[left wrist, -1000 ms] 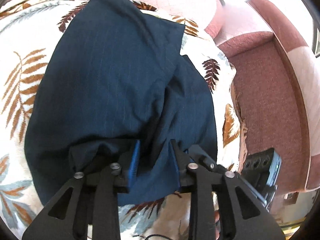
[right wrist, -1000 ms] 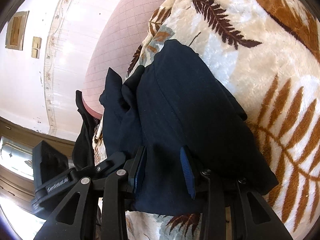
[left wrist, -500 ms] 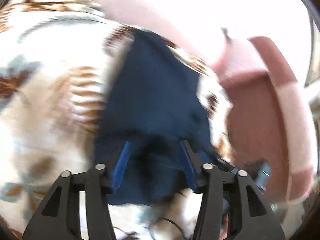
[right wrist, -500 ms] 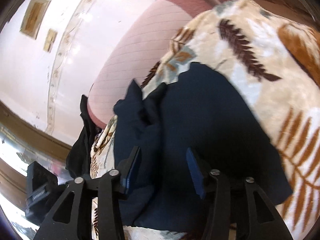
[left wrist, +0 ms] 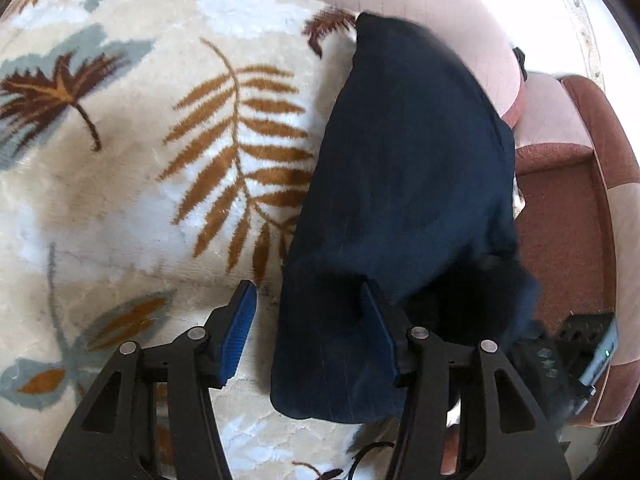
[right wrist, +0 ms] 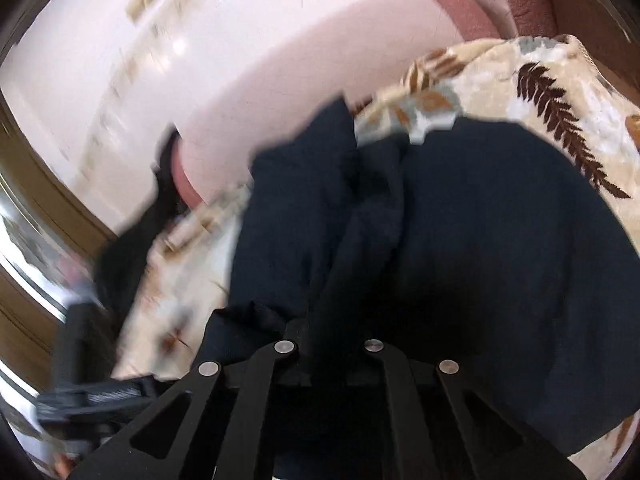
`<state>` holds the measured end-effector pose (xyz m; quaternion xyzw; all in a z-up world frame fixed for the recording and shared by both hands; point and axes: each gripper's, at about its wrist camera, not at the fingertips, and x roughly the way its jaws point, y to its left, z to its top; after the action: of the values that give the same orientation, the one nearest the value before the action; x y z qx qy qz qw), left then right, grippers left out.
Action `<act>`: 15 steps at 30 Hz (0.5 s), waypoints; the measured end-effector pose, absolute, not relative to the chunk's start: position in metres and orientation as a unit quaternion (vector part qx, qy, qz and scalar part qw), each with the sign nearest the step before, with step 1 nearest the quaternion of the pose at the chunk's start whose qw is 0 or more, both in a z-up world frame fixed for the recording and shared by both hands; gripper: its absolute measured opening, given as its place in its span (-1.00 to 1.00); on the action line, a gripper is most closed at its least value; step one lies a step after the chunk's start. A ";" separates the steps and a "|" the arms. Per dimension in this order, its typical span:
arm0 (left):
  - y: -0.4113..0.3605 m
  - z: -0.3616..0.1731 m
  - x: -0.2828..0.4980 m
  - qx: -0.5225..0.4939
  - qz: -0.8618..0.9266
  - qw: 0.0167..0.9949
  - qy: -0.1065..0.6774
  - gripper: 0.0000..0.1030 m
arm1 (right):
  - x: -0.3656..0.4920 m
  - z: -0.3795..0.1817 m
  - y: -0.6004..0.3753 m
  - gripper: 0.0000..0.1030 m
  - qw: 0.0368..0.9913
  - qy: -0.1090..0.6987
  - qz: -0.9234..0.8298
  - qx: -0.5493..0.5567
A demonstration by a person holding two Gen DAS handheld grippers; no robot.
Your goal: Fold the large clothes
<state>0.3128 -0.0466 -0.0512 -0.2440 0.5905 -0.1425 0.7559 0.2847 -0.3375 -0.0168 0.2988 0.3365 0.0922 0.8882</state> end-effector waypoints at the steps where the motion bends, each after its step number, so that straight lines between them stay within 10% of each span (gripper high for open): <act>1: -0.047 -0.045 0.311 -0.244 -0.142 0.761 0.585 0.02 | 0.279 -0.006 -0.345 -0.92 0.894 0.317 0.095 0.300; 15: -0.150 -0.048 0.293 -0.091 -0.148 0.793 0.584 0.12 | 0.250 -0.049 -0.449 -0.89 0.840 0.402 -0.012 0.364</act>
<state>0.2929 -0.1498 -0.0485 -0.0909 0.5839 -0.1482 0.7930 0.2495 -0.4491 -0.0494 0.3641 0.4024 -0.0117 0.8399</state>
